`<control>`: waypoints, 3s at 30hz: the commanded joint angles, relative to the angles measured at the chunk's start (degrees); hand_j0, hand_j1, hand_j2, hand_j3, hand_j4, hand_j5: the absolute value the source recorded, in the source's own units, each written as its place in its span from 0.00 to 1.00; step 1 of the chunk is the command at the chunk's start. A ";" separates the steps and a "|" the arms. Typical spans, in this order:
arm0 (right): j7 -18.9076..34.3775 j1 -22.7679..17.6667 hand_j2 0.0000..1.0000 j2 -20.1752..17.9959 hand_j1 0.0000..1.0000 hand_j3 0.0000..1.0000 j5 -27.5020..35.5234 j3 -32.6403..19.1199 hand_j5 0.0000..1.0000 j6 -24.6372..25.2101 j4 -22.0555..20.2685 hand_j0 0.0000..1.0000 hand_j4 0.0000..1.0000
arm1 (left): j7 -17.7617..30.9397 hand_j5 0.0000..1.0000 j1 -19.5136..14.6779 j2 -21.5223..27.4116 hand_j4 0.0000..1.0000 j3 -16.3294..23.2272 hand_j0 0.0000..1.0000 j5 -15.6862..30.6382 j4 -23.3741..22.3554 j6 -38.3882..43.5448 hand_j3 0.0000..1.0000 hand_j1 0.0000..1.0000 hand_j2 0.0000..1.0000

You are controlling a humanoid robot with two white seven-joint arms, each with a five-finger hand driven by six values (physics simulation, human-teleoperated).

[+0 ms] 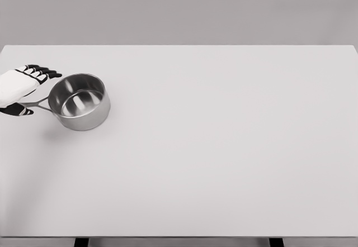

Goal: Rotate pot handle

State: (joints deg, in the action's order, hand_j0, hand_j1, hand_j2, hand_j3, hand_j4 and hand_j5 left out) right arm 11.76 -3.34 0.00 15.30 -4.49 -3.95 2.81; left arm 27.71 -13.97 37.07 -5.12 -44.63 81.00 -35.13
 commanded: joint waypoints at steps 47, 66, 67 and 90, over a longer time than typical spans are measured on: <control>0.01 0.00 1.00 0.00 1.00 1.00 -0.01 0.00 1.00 0.00 0.00 1.00 1.00 | -0.20 1.00 -4.83 0.28 1.00 0.11 1.00 -2.04 -7.61 0.13 1.00 1.00 1.00; 0.01 0.00 1.00 0.00 1.00 1.00 -0.01 0.00 1.00 0.00 0.00 1.00 1.00 | -0.20 1.00 -6.59 1.78 1.00 0.02 1.00 -2.04 -10.95 0.13 1.00 1.00 1.00; 0.01 0.00 1.00 0.00 1.00 1.00 -0.01 0.00 1.00 0.00 0.00 1.00 1.00 | -0.20 1.00 -6.68 1.78 1.00 0.02 1.00 -2.04 -11.30 0.13 1.00 1.00 1.00; 0.01 0.00 1.00 0.00 1.00 1.00 -0.01 0.00 1.00 0.00 0.00 1.00 1.00 | -1.52 1.00 1.58 6.17 1.00 -0.15 1.00 14.21 1.44 0.13 1.00 1.00 1.00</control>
State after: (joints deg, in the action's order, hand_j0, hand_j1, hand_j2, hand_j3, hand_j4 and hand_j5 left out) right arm 11.76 -3.34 0.00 15.30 -4.48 -3.95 2.81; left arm 26.49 -11.52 41.73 -5.15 -34.85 79.58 -35.18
